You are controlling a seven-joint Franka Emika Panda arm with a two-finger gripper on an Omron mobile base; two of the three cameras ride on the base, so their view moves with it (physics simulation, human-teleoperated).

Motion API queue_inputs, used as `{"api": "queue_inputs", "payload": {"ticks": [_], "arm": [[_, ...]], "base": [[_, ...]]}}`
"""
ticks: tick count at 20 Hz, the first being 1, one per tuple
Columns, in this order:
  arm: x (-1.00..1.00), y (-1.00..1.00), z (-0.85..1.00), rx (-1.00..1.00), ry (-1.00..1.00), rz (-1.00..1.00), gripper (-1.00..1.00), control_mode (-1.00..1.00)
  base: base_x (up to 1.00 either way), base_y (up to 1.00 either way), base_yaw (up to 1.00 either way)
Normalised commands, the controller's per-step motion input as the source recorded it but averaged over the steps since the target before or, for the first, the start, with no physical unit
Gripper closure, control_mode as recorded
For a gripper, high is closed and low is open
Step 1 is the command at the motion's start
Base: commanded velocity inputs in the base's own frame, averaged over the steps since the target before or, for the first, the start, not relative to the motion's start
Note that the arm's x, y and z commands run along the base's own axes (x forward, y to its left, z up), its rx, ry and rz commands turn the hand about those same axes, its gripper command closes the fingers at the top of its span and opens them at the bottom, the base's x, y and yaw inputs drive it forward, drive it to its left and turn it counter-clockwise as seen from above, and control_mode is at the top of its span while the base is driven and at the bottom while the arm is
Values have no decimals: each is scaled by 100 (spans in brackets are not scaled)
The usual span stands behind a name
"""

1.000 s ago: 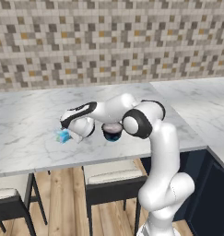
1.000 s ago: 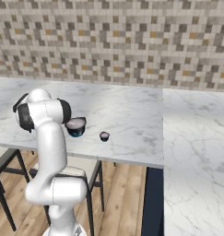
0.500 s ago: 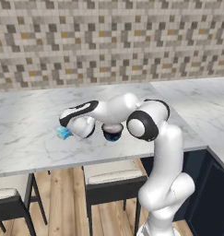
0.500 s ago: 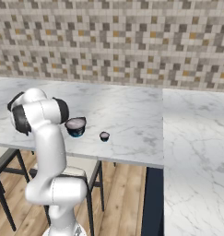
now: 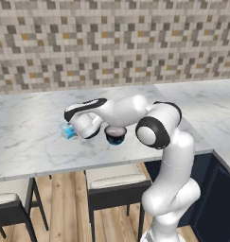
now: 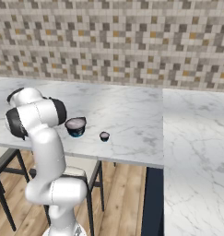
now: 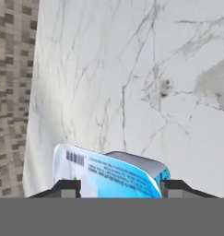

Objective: Stack the yogurt containers by placing the smaller containers on top of the larger containers.

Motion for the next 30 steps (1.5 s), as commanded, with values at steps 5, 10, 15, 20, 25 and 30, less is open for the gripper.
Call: {"api": "queue_inputs", "payload": {"ticks": [5,10,15,20,25,30], "arm": [[-9,-27,25,5,-1,-6,100,-100],[-7,-34,34,1,0,-1,100,-100],[-13,-36,33,0,0,0,100,-100],[-9,-31,32,0,9,-3,100,-100],[-5,-29,32,0,21,-4,100,-100],[-2,-22,38,0,31,-2,100,-100]], "base": [[0,0,0],[0,0,0],[0,0,0],[0,0,0],[0,0,0],[0,0,0]]}}
